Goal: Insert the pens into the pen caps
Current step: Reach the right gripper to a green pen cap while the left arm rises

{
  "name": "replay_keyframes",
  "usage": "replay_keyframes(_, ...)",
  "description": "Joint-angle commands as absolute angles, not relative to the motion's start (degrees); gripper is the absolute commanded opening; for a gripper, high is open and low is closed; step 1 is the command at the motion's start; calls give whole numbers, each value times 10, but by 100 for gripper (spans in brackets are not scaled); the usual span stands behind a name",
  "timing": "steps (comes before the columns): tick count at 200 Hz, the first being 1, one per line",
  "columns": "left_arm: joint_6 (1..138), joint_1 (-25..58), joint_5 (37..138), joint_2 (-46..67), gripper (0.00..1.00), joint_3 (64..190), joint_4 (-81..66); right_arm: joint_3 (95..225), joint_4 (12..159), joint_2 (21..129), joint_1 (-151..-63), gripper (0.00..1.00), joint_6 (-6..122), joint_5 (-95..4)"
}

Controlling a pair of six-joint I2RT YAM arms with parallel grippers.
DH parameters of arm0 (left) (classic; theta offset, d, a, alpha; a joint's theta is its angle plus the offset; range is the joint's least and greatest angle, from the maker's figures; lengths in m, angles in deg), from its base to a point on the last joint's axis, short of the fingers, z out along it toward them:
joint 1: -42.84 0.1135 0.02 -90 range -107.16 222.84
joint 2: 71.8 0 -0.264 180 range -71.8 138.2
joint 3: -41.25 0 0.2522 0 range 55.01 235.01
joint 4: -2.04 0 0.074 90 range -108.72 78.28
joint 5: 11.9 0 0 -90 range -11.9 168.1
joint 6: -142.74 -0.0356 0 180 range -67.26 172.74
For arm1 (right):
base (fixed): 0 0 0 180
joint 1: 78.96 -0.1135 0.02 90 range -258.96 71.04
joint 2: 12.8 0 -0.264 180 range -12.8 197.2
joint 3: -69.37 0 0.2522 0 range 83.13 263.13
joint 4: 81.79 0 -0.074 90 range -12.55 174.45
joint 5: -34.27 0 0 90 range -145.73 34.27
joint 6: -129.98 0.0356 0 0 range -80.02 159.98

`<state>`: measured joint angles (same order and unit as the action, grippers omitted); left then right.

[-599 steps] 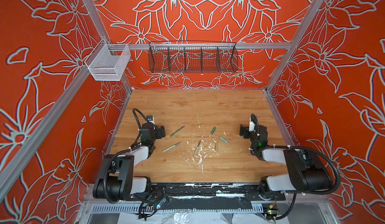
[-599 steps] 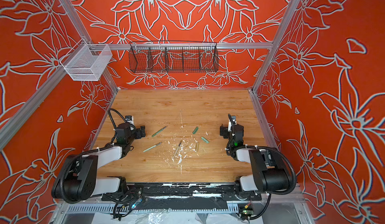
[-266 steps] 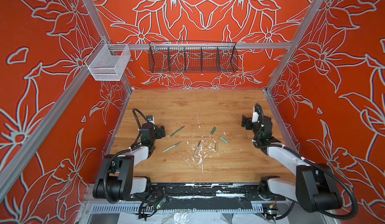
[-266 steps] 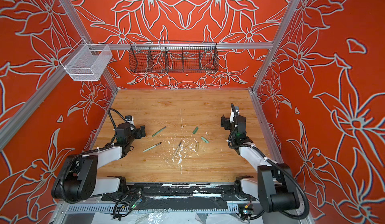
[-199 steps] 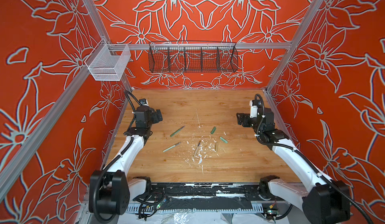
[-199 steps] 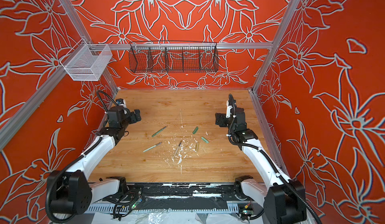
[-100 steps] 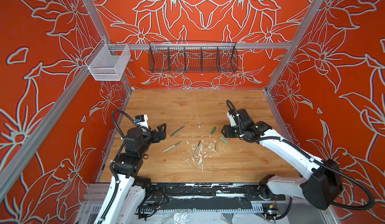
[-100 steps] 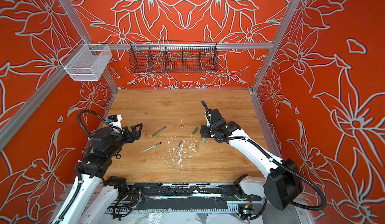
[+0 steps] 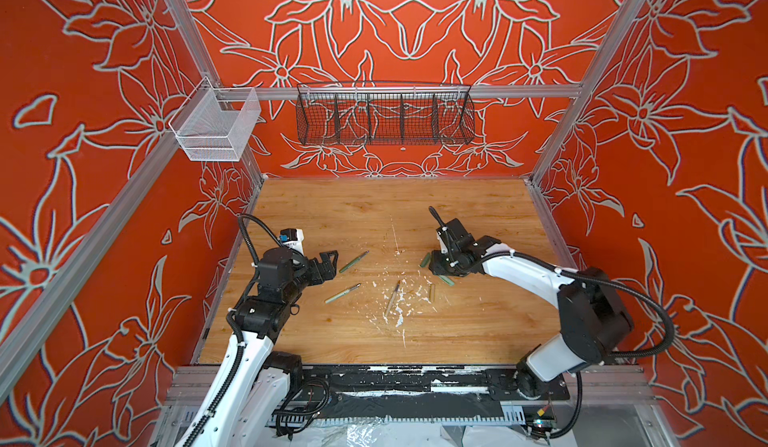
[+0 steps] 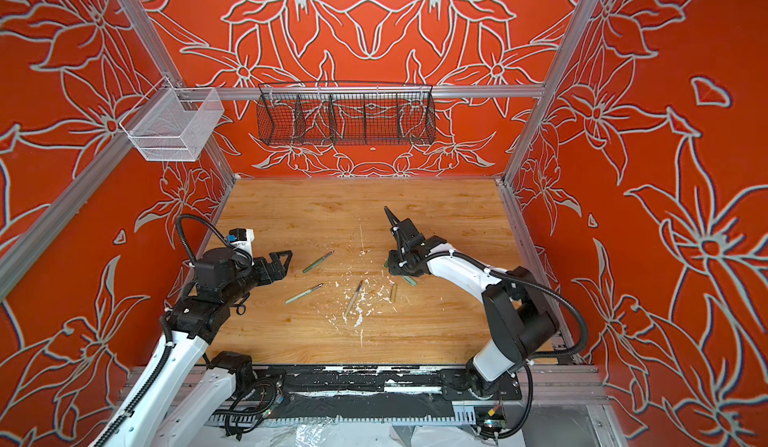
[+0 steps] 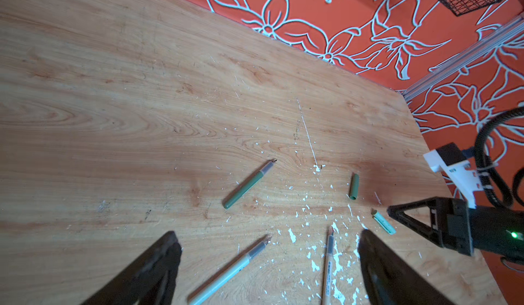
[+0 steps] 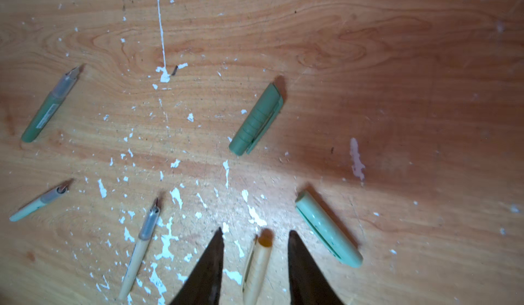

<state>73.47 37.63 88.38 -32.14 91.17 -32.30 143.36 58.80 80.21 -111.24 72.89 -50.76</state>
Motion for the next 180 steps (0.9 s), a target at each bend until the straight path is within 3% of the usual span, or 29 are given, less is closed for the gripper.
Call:
replay_keyframes(1, 742, 375, 901, -317, 97, 928, -325, 1473, 595, 841, -1116, 36, 727, -519)
replay_keyframes(58, 747, 375, 914, -324, 97, 934, -337, 1566, 542, 937, -1116, 35, 694, -555)
replay_keyframes(106, 751, 375, 907, -321, 97, 937, -343, 1598, 516, 971, -1117, 31, 679, -567)
replay_keyframes(180, 762, 375, 893, -336, 97, 935, -341, 1642, 469, 1012, -1133, 32, 655, -605)
